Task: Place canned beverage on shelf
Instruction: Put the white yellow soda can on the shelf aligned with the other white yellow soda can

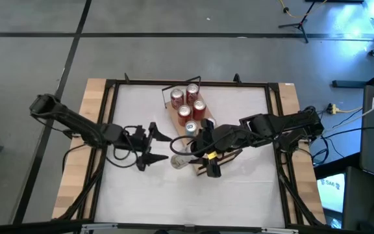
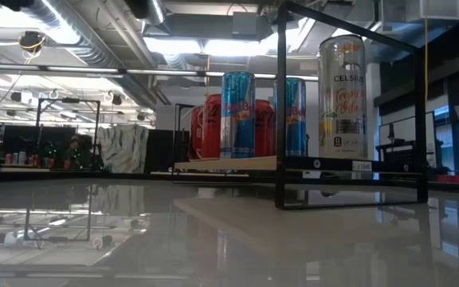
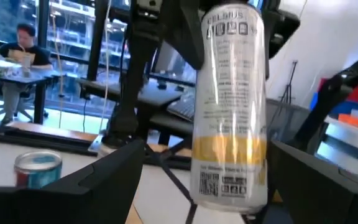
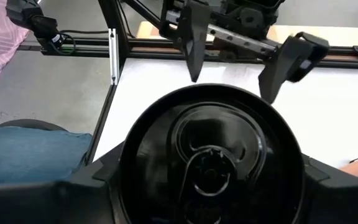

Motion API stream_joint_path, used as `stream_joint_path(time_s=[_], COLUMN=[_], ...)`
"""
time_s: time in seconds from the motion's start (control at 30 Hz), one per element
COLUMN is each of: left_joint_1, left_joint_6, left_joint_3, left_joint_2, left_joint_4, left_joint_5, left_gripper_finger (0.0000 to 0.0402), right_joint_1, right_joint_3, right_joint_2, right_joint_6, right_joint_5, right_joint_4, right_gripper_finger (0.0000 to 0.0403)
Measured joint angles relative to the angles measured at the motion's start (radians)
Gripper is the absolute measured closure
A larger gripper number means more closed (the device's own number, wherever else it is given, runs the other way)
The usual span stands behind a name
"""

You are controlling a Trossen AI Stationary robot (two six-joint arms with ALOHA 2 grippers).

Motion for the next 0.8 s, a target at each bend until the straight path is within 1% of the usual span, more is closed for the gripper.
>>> stream_joint_path(time_s=[0.17,0.4,0.47,0.67,0.8], left_joint_1=[0.004,0.005,0.004,0.009,0.021], left_joint_6=[0.043,0.061,0.070,0.078,0.078], left_joint_3=[0.062,0.162,0.188,0.266,0.298], left_joint_2=[0.121,0.248,0.281,0.386,0.434], left_joint_4=[0.020,0.024,0.026,0.023,0.019], left_joint_5=[0.012,0.021,0.019,-0.019,-0.031], left_gripper_finger=[0.0073,0.0073,0.0073,0.0073,0.0073], right_joint_1=[-0.001,-0.002,-0.002,-0.002,-0.002], right_joint_3=[0.001,0.000,0.000,0.000,0.000], right_joint_2=[0.007,0.021,0.026,0.031,0.032], right_joint_6=[0.030,0.105,0.112,0.127,0.127], right_joint_5=[0.010,0.020,0.021,0.016,0.016], right_joint_4=[-0.011,-0.128,-0.136,-0.135,-0.147], right_gripper_finger=[0.0145,0.0146,0.0145,0.0145,0.0146])
